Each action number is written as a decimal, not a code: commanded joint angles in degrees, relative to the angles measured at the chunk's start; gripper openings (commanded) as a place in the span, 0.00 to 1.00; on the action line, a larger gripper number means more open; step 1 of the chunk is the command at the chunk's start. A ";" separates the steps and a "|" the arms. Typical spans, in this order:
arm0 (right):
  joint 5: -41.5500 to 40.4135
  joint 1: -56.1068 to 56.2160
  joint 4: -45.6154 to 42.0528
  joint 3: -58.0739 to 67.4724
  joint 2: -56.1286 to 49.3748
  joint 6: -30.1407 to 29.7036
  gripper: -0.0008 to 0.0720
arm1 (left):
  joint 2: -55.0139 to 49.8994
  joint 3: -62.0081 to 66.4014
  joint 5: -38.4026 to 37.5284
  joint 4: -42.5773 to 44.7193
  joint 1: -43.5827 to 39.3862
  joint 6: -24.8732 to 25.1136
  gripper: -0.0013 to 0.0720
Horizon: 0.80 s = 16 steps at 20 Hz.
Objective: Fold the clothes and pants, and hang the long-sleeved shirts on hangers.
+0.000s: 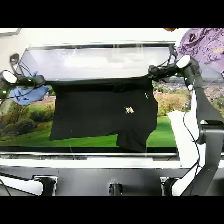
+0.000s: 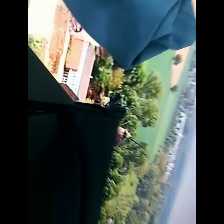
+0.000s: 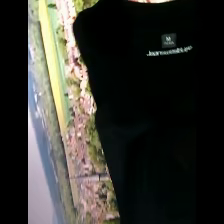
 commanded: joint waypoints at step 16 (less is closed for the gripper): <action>16.15 -0.02 -12.07 0.04 -3.02 4.04 0.05 | -4.96 -0.15 -30.95 -1.09 -1.07 -4.81 0.04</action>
